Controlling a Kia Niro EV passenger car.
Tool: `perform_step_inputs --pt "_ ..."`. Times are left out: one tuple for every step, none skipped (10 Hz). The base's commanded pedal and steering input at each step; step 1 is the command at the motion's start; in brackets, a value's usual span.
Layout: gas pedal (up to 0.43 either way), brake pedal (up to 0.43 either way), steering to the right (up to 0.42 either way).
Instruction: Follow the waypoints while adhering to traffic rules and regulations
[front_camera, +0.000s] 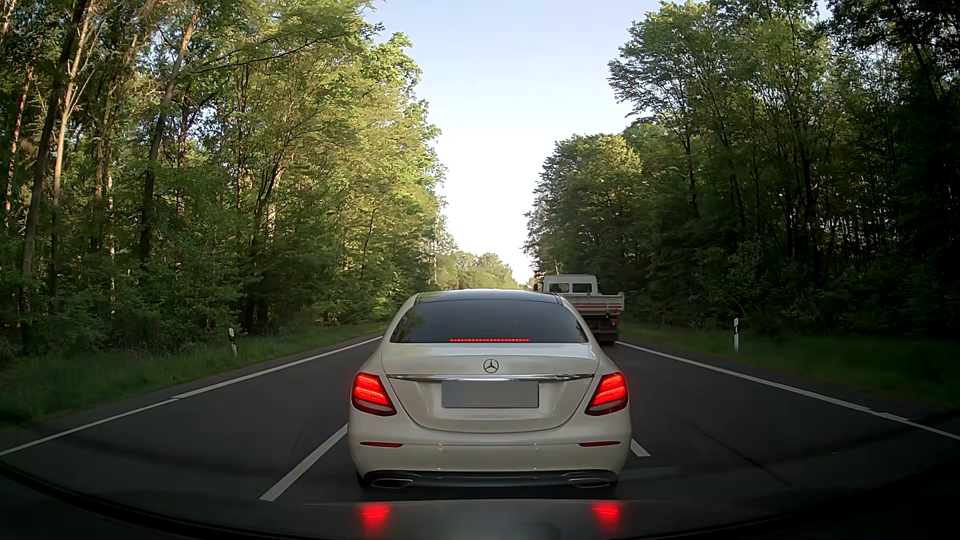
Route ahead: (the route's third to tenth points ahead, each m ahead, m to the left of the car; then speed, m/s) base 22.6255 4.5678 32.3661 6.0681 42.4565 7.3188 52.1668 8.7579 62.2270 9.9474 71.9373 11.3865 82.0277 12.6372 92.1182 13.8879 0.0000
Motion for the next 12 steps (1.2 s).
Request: perform_step_inputs --pt "0.000 0.402 -0.002" --pt "0.000 0.396 -0.002" --pt "0.000 0.396 -0.002" --pt "0.000 0.396 -0.002" --pt "0.000 0.396 -0.002" --pt "0.000 0.396 -0.002" --pt "0.000 0.396 -0.002" --pt "0.000 0.396 -0.002" --pt "0.000 0.396 -0.002" --pt "0.000 0.396 -0.002" --pt "0.000 0.396 -0.002" --pt "0.000 0.396 -0.002"
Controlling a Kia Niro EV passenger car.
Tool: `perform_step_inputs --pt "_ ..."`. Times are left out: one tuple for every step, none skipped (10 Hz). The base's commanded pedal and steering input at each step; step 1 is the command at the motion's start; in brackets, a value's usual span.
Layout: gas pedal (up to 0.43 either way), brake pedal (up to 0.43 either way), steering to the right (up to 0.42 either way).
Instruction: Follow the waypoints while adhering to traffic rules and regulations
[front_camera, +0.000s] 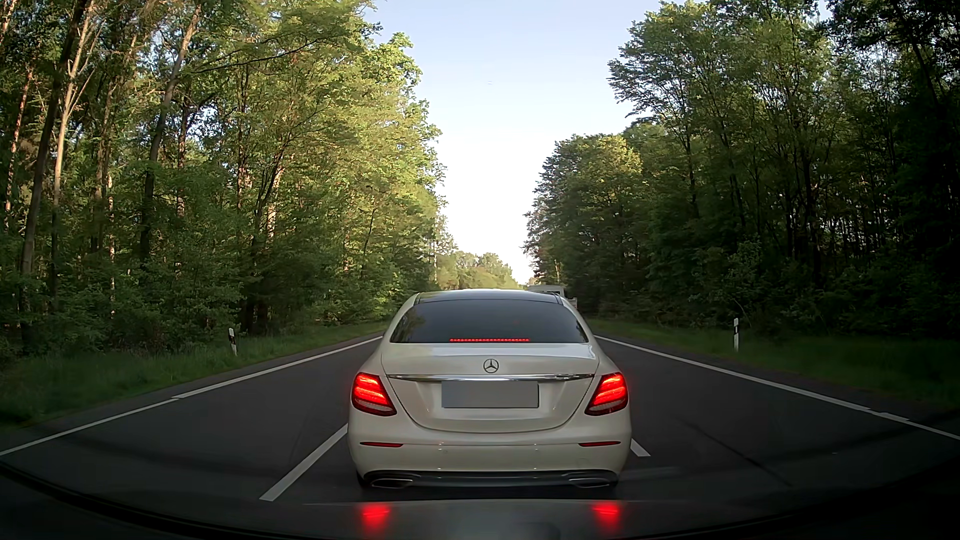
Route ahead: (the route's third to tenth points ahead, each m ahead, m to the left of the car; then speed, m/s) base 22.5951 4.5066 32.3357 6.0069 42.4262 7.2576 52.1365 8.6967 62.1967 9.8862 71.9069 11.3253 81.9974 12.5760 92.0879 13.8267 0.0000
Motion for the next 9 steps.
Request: perform_step_inputs --pt "0.000 0.396 -0.002" --pt "0.000 0.396 -0.002" --pt "0.000 0.396 -0.002" --pt "0.000 0.396 -0.002" --pt "0.000 0.396 -0.002" --pt "0.000 0.396 -0.002" --pt "0.000 0.402 -0.002" --pt "0.000 0.396 -0.002" --pt "0.000 0.396 -0.002"
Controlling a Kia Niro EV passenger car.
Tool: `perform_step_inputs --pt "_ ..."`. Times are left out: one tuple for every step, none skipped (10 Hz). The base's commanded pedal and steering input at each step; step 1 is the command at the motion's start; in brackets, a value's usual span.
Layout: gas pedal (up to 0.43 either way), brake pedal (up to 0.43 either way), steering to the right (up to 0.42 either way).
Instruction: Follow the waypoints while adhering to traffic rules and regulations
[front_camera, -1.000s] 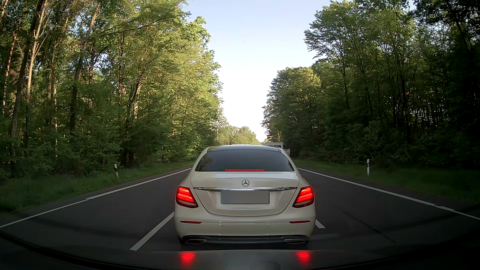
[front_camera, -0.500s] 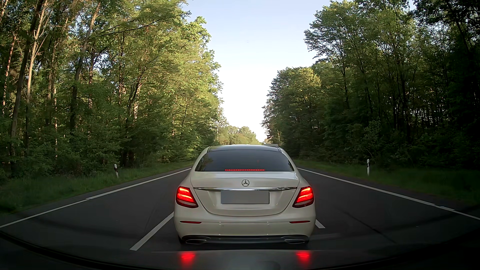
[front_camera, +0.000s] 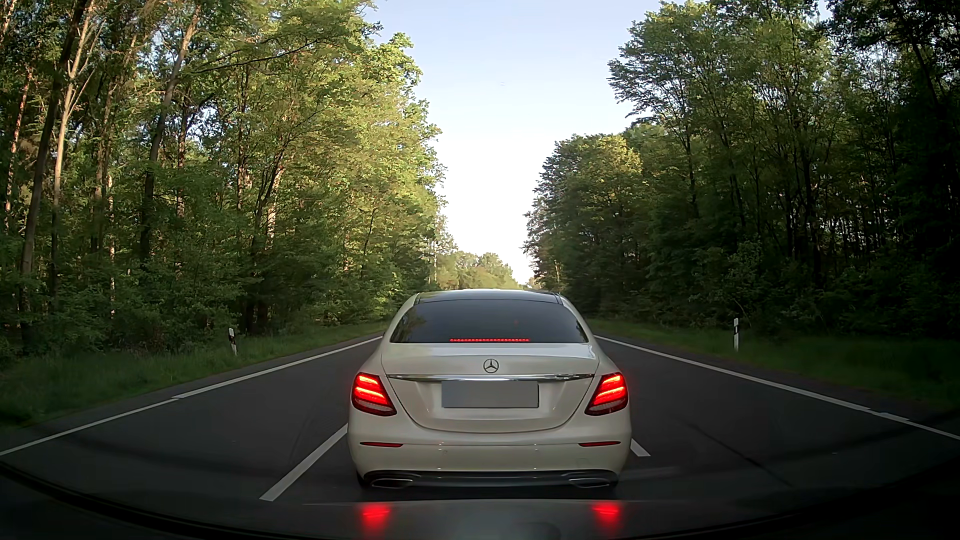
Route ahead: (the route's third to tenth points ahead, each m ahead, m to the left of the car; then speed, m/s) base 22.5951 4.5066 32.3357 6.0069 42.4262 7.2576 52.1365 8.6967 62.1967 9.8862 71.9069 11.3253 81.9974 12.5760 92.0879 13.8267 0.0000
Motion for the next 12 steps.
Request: perform_step_inputs --pt "0.000 0.396 -0.002" --pt "0.000 0.396 -0.002" --pt "0.000 0.396 -0.002" --pt "0.000 0.402 -0.002" --pt "0.000 0.396 -0.002" --pt "0.000 0.396 -0.002" --pt "0.000 0.396 -0.002" --pt "0.000 0.396 -0.002" --pt "0.000 0.396 -0.002" --pt "0.000 0.396 -0.002" --pt "0.000 0.396 -0.002" --pt "0.000 0.396 -0.002"
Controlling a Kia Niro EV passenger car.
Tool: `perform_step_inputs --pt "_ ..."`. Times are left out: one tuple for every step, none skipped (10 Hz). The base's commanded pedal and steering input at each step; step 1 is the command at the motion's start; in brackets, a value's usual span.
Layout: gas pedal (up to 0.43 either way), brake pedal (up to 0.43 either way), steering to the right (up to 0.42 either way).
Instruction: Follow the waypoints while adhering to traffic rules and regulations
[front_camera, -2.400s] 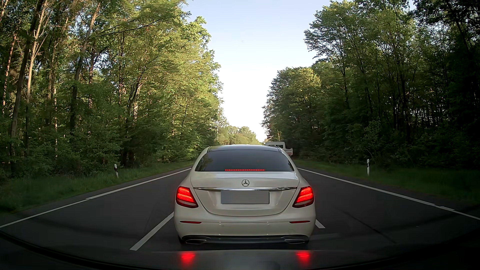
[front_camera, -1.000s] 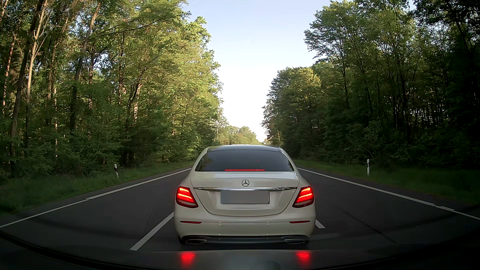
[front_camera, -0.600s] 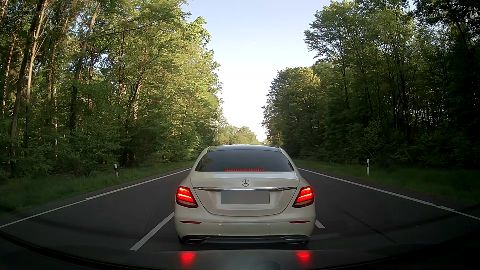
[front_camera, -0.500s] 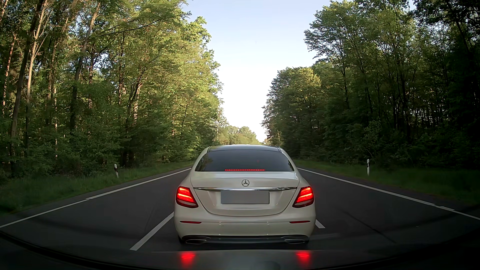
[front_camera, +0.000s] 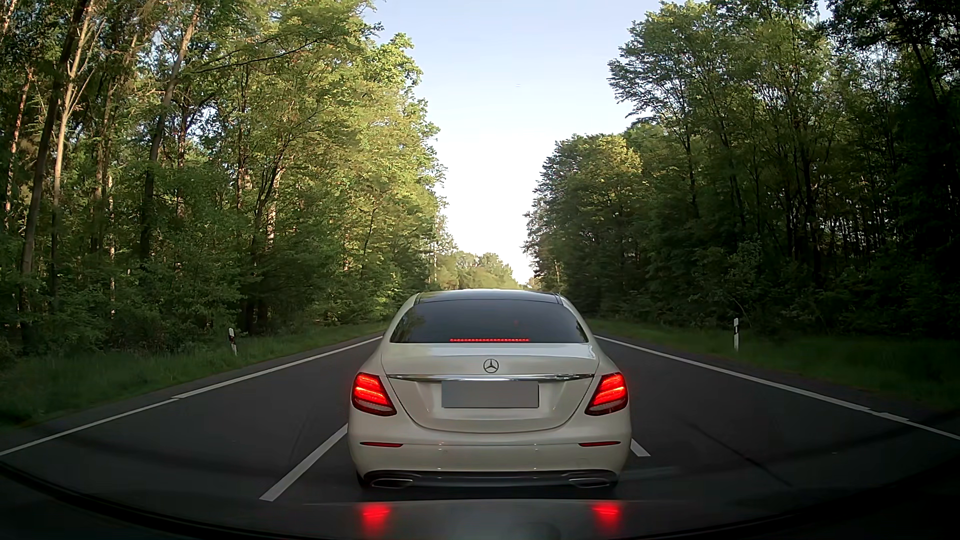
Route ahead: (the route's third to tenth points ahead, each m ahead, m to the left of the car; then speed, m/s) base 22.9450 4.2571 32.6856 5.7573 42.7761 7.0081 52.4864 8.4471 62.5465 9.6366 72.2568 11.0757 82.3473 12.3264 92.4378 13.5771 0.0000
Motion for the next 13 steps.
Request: perform_step_inputs --pt "0.000 0.396 -0.002" --pt "0.000 0.396 -0.002" --pt "0.000 0.396 -0.002" --pt "0.000 0.396 -0.002" --pt "0.000 0.396 -0.002" --pt "0.000 0.396 -0.002" --pt "0.000 0.396 -0.002" --pt "0.000 0.396 -0.002" --pt "0.000 0.396 -0.002" --pt "0.000 0.396 -0.002" --pt "0.000 0.396 -0.002" --pt "0.000 0.396 -0.002" --pt "0.000 0.402 -0.002"
